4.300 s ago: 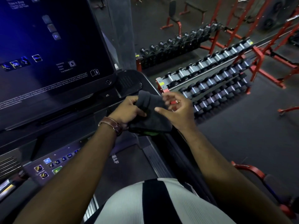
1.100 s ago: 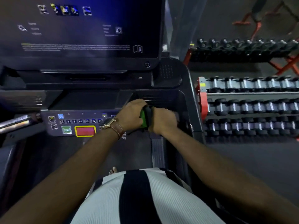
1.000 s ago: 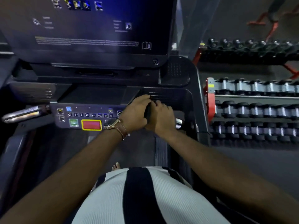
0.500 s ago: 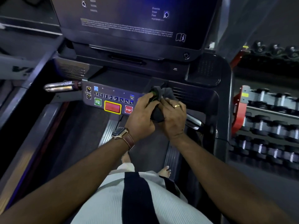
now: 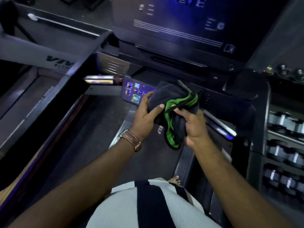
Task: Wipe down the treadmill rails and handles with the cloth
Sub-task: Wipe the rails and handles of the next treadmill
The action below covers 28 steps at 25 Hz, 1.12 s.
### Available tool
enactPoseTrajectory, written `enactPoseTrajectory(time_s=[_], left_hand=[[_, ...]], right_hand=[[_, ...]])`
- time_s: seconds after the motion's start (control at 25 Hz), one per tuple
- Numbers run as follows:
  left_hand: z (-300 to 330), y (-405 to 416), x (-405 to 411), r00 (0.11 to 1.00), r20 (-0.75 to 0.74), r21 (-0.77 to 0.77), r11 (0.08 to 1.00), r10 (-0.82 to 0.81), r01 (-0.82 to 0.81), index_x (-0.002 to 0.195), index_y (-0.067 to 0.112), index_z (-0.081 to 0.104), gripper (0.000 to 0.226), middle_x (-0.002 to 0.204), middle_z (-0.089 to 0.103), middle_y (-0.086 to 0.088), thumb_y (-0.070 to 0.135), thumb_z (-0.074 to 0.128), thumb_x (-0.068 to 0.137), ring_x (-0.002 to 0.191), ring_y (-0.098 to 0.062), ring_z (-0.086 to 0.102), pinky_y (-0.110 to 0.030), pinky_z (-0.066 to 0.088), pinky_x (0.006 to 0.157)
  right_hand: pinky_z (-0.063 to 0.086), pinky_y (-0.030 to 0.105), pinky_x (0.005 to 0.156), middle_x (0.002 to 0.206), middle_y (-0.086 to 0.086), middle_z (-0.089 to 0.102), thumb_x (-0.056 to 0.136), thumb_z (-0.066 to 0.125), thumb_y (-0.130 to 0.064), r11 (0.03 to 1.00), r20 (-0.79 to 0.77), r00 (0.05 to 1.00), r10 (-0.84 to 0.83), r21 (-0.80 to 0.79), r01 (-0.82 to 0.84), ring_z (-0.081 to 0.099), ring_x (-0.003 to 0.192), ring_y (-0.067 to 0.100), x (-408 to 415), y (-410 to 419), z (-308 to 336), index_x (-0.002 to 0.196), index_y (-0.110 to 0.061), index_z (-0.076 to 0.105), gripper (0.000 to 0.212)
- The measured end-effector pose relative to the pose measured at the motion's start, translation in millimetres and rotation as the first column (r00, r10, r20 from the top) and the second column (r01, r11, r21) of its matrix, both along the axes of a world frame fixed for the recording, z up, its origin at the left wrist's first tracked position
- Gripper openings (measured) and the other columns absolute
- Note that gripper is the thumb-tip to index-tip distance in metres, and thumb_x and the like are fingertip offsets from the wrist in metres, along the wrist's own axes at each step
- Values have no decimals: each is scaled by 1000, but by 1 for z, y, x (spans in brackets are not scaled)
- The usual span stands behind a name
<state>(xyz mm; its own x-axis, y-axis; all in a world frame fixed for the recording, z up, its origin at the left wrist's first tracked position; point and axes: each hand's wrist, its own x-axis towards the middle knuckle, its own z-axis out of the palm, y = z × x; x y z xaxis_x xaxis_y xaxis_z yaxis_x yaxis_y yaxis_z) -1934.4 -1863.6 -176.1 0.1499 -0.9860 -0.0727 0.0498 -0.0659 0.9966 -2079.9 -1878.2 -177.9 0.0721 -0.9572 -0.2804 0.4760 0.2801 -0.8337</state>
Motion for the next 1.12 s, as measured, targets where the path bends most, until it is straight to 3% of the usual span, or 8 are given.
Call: enactPoseTrajectory(time_s=[0.08, 0.4, 0.6, 0.72, 0.8, 0.92, 1.04, 1.12], left_hand=[[-2, 14, 49, 972, -233, 122, 992, 10, 19, 119, 7, 63, 48, 113, 69, -11, 26, 74, 76, 102, -23, 65, -42, 50, 95], [-13, 71, 204, 924, -279, 236, 951, 262, -199, 109, -8, 60, 31, 99, 66, -18, 14, 66, 89, 91, -32, 60, -59, 48, 81], [-22, 63, 235, 882, -374, 259, 946, 286, -197, 108, 6, 64, 21, 99, 67, -14, 12, 65, 89, 80, -24, 64, -41, 51, 72], [-29, 31, 236, 872, -339, 304, 918, 354, -254, 107, 10, 66, 20, 99, 66, -12, 16, 67, 89, 79, -20, 63, -31, 54, 61], [-36, 0, 236, 861, -306, 365, 886, 405, -287, 105, 12, 66, 18, 101, 67, -9, 22, 67, 90, 86, -23, 64, -33, 57, 63], [-43, -47, 237, 823, -338, 436, 851, 456, -293, 105, 12, 63, 17, 104, 66, -9, 24, 56, 96, 90, -26, 65, -34, 57, 60], [-52, -92, 239, 809, -327, 528, 805, 488, -272, 93, 14, 61, 23, 99, 65, -9, 30, 47, 100, 82, -23, 63, -35, 56, 62], [-61, -109, 242, 812, -294, 579, 770, 504, -269, 88, 14, 59, 33, 90, 64, -8, 39, 42, 101, 75, -21, 61, -35, 52, 65]], right_hand=[[55, 51, 91, 112, 28, 68, 71, 77, -5, 985, 89, 985, 146, 84, -153, 68, 97, 37, 44, 9, 3, 109, 6, 69, 40], [44, 63, 102, 126, 34, 58, 58, 84, -14, 928, 97, 966, 238, 271, -256, 59, 109, 42, 199, 46, -4, 119, 11, 62, 69], [47, 63, 98, 122, 35, 60, 64, 81, -10, 931, 99, 971, 216, 278, -235, 61, 105, 44, 231, 43, -1, 117, 14, 62, 61], [54, 55, 91, 107, 26, 70, 73, 76, -1, 978, -20, 991, 132, 163, -127, 69, 90, 35, 237, 20, 0, 110, 10, 66, 39], [55, 46, 94, 108, 14, 73, 76, 78, -9, 988, -320, 947, -19, -154, -32, 70, 99, 27, 237, -7, 1, 112, -1, 66, 39], [37, 46, 113, 137, 25, 52, 79, 73, -32, 675, -771, 408, -488, -631, -383, 48, 129, 35, 245, -62, -11, 139, 6, 44, 76], [26, 59, 114, 150, 38, 28, 92, 51, -27, 738, -820, -371, -437, -91, -668, 33, 138, 49, 272, -117, -35, 151, 8, 18, 76], [42, 51, 102, 135, 29, 53, 96, 42, -17, 759, -777, -573, -261, 202, -619, 53, 124, 42, 289, -148, -34, 141, 3, 38, 50]])
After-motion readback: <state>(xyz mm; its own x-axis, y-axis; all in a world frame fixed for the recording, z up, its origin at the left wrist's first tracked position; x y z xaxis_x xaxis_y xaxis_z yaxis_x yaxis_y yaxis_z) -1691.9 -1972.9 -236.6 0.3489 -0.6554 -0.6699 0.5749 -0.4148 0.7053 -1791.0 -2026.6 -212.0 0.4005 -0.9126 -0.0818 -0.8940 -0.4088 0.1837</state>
